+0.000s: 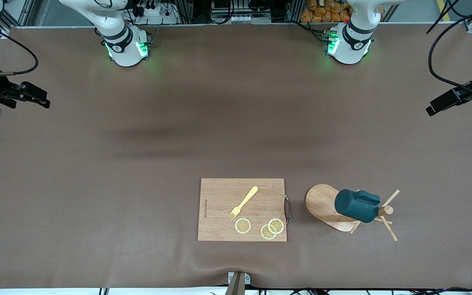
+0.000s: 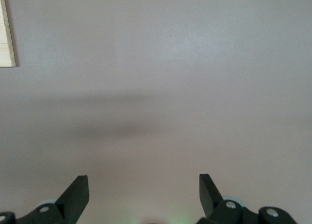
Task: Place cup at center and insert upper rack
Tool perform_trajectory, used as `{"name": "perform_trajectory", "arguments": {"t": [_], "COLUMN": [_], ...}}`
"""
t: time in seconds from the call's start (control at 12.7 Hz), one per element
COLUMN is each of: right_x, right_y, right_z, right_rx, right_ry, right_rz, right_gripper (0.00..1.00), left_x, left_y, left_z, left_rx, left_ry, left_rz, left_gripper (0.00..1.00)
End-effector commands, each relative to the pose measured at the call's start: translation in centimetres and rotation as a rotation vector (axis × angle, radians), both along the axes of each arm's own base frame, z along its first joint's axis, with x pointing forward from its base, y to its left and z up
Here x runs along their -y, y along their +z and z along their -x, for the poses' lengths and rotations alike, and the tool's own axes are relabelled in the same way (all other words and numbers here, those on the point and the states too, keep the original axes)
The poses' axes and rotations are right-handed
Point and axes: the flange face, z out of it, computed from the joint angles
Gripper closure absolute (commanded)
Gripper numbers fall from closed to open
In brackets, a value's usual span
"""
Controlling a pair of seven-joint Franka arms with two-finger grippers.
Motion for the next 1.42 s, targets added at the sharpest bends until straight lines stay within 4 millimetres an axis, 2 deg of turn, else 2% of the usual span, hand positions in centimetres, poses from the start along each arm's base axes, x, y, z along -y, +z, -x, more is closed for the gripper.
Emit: {"name": "perform_trajectory", "arguments": {"t": [0.0,0.24,0.55,1.1,1.34], "right_x": [0.4,1.9,1.7,1.6,1.6], "right_y": [0.8,0.7,0.8,0.7,0.7], "right_z": [0.4,0.3,0.4,0.6,0.6], "right_rx": [0.025,0.029,0.024,0.017,0.015], "right_ry": [0.002,-0.024,-0.021,-0.018,-0.018], "right_rz": [-0.013,-0.012,-0.013,-0.013,-0.013], "right_gripper": [0.00,0.00,0.00,0.00,0.00], "left_x": [0.2,-1.2,-1.4,-1.3,-0.3], "left_y": [-1.3,-3.6,-4.7,-3.2,-2.8], "left_z": [0.5,1.3,2.4,2.5,2.7], "left_rx": [0.021,0.054,0.073,0.114,0.096], "left_ry": [-0.050,-0.085,-0.094,-0.132,-0.214], "left_rz": [-0.017,-0.020,-0.022,-0.027,-0.032], "left_gripper": [0.00,0.00,0.00,0.00,0.00]}}
